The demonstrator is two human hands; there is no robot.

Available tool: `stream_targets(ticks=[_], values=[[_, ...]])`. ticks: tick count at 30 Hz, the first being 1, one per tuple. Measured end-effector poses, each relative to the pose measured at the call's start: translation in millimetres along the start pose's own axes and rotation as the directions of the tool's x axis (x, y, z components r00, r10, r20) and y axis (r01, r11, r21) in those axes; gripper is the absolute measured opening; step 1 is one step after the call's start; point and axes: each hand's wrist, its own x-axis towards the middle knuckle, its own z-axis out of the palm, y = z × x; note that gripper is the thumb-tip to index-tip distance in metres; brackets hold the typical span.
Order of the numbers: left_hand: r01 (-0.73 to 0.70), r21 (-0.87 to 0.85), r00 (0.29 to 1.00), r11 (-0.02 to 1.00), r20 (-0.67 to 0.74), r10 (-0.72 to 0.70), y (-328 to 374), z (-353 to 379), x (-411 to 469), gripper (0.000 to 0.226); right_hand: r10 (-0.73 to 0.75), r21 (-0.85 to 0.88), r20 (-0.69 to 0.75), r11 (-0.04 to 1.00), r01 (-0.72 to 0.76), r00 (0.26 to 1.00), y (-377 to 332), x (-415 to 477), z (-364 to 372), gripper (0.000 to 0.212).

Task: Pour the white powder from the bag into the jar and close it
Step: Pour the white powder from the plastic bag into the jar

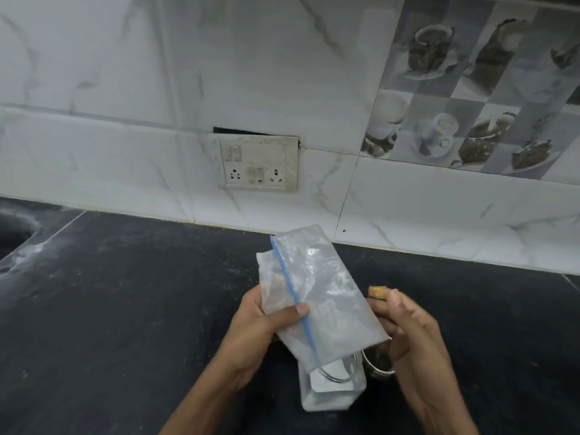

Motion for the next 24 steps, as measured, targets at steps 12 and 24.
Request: stream_targets(ticks=[12, 24], values=[[-0.053, 0.026, 0.999, 0.998, 0.0, 0.053, 3, -3, -9, 0.042, 0.057, -0.087, 0.023, 0.995, -0.054, 0.998, 16, 0, 8, 0.017], [-0.009, -0.184, 0.998, 0.983, -0.062, -0.003, -4, -3, -38, 0.02, -0.18, -0.205, -0.257, 0.97, 0.129, 0.949, 34, -24, 20, 0.014]])
